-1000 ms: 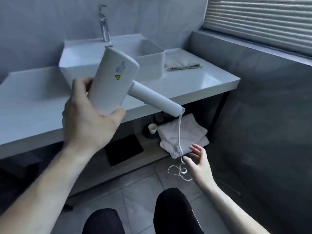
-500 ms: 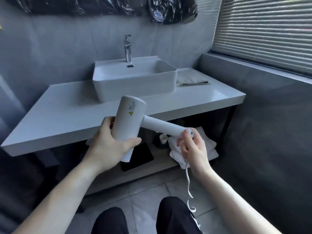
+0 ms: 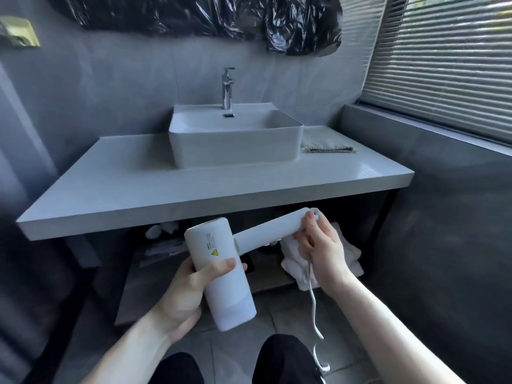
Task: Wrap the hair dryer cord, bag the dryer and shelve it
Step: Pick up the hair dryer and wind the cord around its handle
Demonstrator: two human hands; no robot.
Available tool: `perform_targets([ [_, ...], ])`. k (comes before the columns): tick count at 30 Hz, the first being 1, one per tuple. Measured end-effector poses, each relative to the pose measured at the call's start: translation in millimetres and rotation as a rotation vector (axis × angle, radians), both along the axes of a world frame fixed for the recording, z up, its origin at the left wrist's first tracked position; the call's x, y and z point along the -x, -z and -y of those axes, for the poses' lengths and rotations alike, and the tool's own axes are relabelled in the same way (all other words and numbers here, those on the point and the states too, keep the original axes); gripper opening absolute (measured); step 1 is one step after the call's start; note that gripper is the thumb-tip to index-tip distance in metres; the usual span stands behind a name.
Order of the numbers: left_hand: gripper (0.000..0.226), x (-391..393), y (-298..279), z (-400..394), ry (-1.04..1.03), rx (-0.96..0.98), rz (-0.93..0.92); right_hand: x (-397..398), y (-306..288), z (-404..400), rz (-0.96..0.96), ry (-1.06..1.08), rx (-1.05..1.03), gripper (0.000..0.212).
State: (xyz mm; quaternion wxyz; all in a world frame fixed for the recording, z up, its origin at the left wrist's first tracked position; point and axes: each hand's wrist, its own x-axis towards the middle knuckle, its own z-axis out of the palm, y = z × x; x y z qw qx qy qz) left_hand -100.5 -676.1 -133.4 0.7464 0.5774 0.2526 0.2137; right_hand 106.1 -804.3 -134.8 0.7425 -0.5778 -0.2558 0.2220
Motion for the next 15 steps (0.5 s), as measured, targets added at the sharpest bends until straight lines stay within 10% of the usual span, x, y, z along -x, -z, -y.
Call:
perform_targets([
  [15, 0.054, 5, -27, -28, -0.253, -0.093, 0.077, -12, 18, -20, -0.049, -0.016, -0.016, 0.037],
])
